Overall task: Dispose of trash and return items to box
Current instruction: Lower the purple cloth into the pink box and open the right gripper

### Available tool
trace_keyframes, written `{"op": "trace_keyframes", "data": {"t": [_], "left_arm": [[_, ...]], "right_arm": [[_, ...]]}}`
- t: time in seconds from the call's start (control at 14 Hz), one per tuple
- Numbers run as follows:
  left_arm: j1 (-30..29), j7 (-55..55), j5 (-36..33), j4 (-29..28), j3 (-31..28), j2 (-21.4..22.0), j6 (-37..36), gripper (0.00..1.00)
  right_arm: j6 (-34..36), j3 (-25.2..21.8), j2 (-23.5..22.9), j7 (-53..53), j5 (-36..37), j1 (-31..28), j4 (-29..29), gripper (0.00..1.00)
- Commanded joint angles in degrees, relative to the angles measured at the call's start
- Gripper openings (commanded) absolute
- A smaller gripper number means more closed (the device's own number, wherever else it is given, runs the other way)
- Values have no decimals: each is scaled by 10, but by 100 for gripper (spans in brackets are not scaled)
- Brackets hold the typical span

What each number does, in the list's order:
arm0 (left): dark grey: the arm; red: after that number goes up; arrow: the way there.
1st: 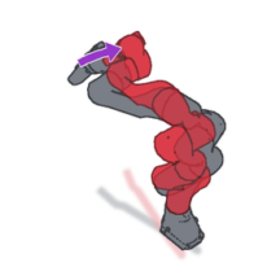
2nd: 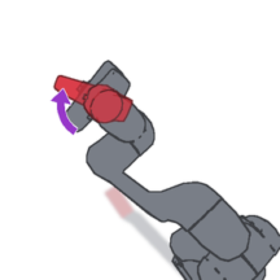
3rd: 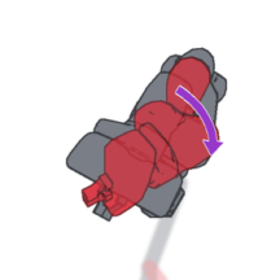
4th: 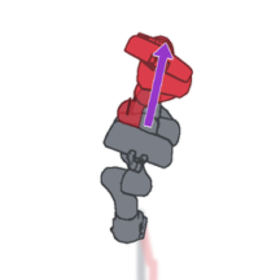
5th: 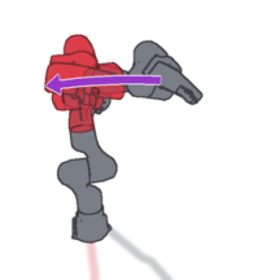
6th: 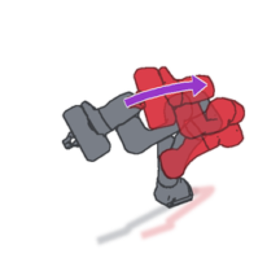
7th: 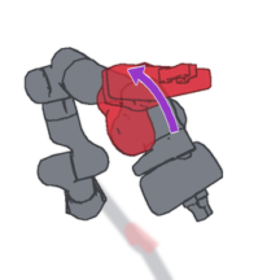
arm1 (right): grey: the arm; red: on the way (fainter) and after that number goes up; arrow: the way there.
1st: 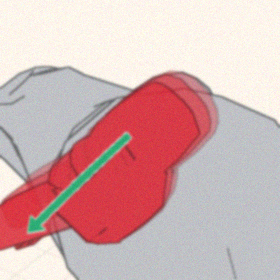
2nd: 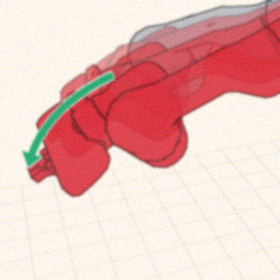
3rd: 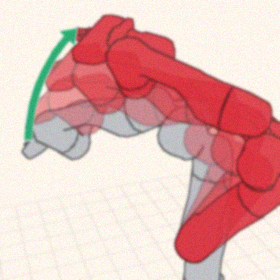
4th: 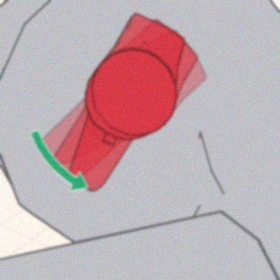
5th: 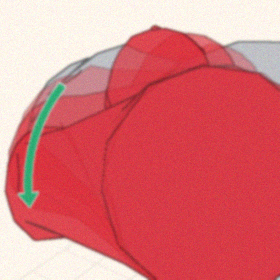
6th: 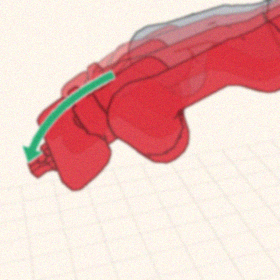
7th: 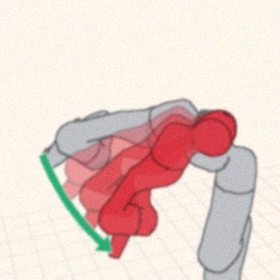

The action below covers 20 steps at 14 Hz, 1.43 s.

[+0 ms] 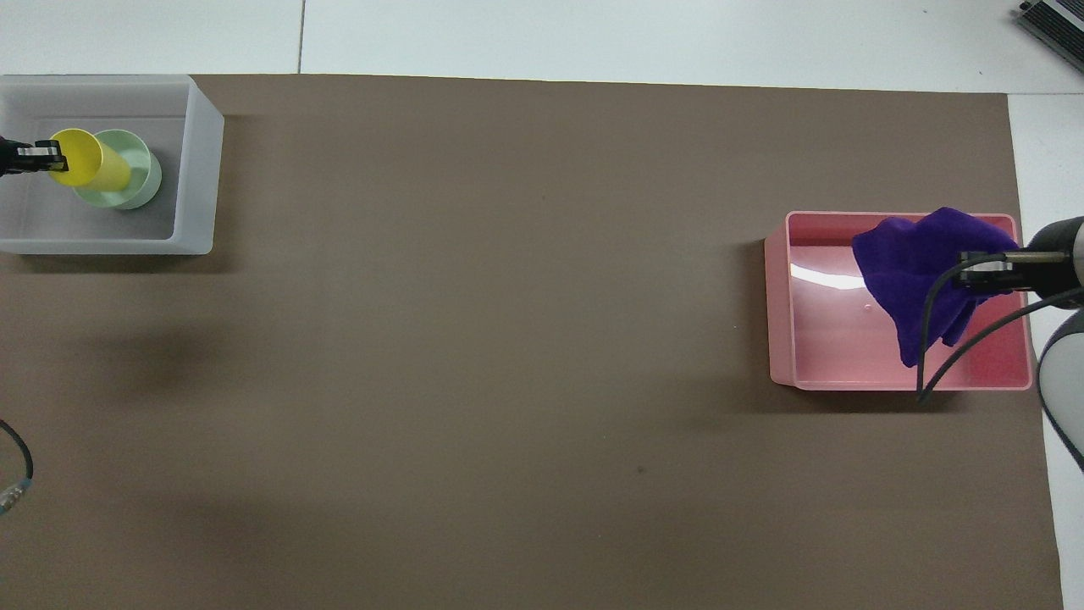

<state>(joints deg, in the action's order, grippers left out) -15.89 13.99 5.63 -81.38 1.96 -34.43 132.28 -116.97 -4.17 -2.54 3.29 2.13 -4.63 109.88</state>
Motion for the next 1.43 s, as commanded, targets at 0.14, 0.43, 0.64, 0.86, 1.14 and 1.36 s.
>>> {"op": "trace_keyframes", "data": {"t": [0.14, 0.43, 0.64, 0.86, 1.14, 1.36], "left_arm": [[-1, 15, 12, -3, 2, 5, -7, 100], [21, 29, 12, -52, 2, 80, -25, 100], [57, 25, 11, -167, 2, 192, -26, 100], [95, 22, 11, -259, 0, 271, -25, 100], [136, -25, 6, -338, 1, 375, -60, 100], [154, -40, -18, -316, 3, 401, -148, 100]], "right_arm": [[-71, 8, -29, 23, 0, -17, 39, 0], [-135, 7, -54, 22, -1, -19, 74, 0], [-175, 8, -70, 17, -1, -19, 97, 0], [-203, 7, -70, 16, -2, -18, 119, 13], [-205, 7, -72, 4, -2, -19, 122, 100], [-201, 8, -70, 4, -2, -12, 102, 100]]}}
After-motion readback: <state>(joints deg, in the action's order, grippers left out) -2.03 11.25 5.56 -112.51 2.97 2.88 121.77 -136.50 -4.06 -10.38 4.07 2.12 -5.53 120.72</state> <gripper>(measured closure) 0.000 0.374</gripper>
